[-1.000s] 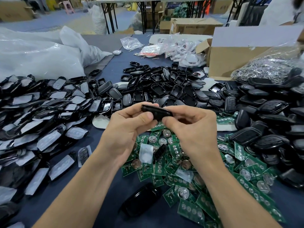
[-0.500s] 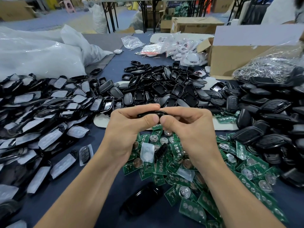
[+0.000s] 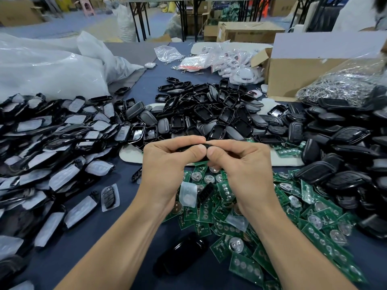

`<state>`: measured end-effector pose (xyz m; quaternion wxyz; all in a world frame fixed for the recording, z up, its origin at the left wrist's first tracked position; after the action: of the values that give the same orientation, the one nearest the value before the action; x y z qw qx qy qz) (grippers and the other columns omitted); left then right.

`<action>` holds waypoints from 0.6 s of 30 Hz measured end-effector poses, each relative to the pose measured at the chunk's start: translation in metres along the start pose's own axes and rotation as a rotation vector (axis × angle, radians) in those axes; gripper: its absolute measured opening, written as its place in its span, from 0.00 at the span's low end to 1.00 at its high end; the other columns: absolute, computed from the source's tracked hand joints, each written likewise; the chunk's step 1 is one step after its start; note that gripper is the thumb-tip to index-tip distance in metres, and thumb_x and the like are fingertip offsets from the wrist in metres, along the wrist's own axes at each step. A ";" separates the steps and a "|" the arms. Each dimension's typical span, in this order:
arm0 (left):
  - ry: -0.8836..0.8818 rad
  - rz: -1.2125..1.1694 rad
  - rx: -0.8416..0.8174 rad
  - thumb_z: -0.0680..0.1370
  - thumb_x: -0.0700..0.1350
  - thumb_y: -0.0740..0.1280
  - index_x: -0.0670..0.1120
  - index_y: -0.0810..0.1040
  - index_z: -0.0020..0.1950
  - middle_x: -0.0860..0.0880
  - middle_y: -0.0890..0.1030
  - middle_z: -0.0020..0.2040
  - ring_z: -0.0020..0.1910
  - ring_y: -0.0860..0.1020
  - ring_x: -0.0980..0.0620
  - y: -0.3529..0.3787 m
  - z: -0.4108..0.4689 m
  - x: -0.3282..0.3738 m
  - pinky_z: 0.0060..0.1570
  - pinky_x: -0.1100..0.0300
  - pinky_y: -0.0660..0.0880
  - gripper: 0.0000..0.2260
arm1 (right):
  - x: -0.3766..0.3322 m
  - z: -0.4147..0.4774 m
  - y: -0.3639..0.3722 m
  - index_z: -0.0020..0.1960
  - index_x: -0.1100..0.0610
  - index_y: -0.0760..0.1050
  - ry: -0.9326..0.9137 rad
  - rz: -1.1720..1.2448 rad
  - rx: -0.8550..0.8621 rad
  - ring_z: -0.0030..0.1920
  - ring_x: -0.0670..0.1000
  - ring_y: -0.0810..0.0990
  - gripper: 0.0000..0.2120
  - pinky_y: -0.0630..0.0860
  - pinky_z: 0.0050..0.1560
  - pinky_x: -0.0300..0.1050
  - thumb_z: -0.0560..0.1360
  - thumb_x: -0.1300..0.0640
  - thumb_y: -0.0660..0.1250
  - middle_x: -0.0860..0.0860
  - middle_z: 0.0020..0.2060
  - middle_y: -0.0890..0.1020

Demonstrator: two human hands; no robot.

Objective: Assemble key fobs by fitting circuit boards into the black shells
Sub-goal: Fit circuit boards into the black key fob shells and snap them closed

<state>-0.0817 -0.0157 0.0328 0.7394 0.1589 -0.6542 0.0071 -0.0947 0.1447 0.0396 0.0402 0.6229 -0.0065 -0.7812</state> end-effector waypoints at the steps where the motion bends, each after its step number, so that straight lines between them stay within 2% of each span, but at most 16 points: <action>1: 0.001 0.019 -0.004 0.69 0.34 0.78 0.48 0.90 0.43 0.45 0.88 0.41 0.42 0.86 0.52 -0.001 0.001 0.000 0.44 0.65 0.80 0.09 | 0.001 0.001 0.001 0.44 0.48 0.89 0.012 0.015 -0.004 0.35 0.53 0.83 0.10 0.82 0.39 0.43 0.73 0.63 0.76 0.54 0.35 0.87; 3: 0.004 0.022 -0.019 0.67 0.36 0.80 0.49 0.90 0.46 0.46 0.88 0.44 0.45 0.86 0.52 -0.002 0.002 0.002 0.47 0.64 0.80 0.11 | 0.003 0.002 0.002 0.43 0.49 0.89 0.030 0.064 0.002 0.35 0.54 0.83 0.12 0.82 0.39 0.46 0.74 0.67 0.75 0.56 0.34 0.86; 5: -0.001 0.012 -0.023 0.66 0.36 0.79 0.50 0.89 0.48 0.46 0.89 0.47 0.47 0.86 0.52 -0.003 0.003 0.002 0.48 0.64 0.80 0.14 | 0.005 0.003 0.001 0.44 0.53 0.88 0.050 0.132 0.014 0.34 0.51 0.83 0.14 0.82 0.40 0.43 0.74 0.72 0.73 0.56 0.34 0.87; 7: -0.014 0.018 -0.017 0.67 0.32 0.79 0.49 0.89 0.50 0.47 0.89 0.47 0.46 0.86 0.53 -0.005 0.004 -0.001 0.48 0.65 0.80 0.17 | 0.008 0.003 0.000 0.44 0.55 0.88 0.086 0.218 0.014 0.35 0.51 0.85 0.16 0.82 0.41 0.40 0.73 0.76 0.72 0.57 0.35 0.87; 10: -0.026 0.022 -0.021 0.69 0.30 0.77 0.48 0.88 0.51 0.45 0.89 0.45 0.43 0.86 0.53 -0.006 0.004 -0.003 0.47 0.64 0.80 0.16 | 0.017 0.004 0.001 0.42 0.56 0.88 0.172 0.330 -0.001 0.37 0.52 0.87 0.18 0.83 0.43 0.40 0.72 0.78 0.70 0.58 0.37 0.87; 13: 0.015 0.028 -0.021 0.69 0.27 0.76 0.49 0.89 0.46 0.46 0.88 0.41 0.39 0.86 0.54 -0.004 0.003 0.002 0.43 0.66 0.80 0.17 | 0.019 0.005 0.002 0.42 0.52 0.88 0.143 0.183 -0.025 0.39 0.53 0.88 0.21 0.83 0.43 0.41 0.72 0.77 0.70 0.56 0.39 0.88; 15: 0.047 0.052 -0.025 0.68 0.26 0.76 0.50 0.89 0.44 0.47 0.88 0.39 0.37 0.85 0.55 -0.002 0.004 0.005 0.42 0.66 0.80 0.19 | 0.016 0.006 -0.001 0.44 0.48 0.87 0.068 0.017 -0.016 0.40 0.53 0.88 0.21 0.84 0.44 0.46 0.72 0.75 0.71 0.53 0.39 0.88; 18: 0.085 0.063 -0.046 0.67 0.25 0.76 0.50 0.89 0.43 0.47 0.88 0.38 0.37 0.86 0.54 0.000 0.003 0.009 0.41 0.64 0.81 0.19 | 0.012 0.007 -0.005 0.46 0.48 0.86 -0.010 -0.107 0.011 0.41 0.51 0.88 0.20 0.85 0.47 0.51 0.72 0.73 0.72 0.48 0.40 0.89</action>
<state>-0.0837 -0.0182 0.0417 0.7692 0.1207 -0.6271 0.0219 -0.1047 0.1491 0.0292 -0.0050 0.6185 0.0225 -0.7854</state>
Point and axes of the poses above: each hand's wrist, its own z-axis towards the middle knuckle, its own y-axis out of the palm, x = y × z, the point moved 9 cm from there along z, towards the middle knuckle
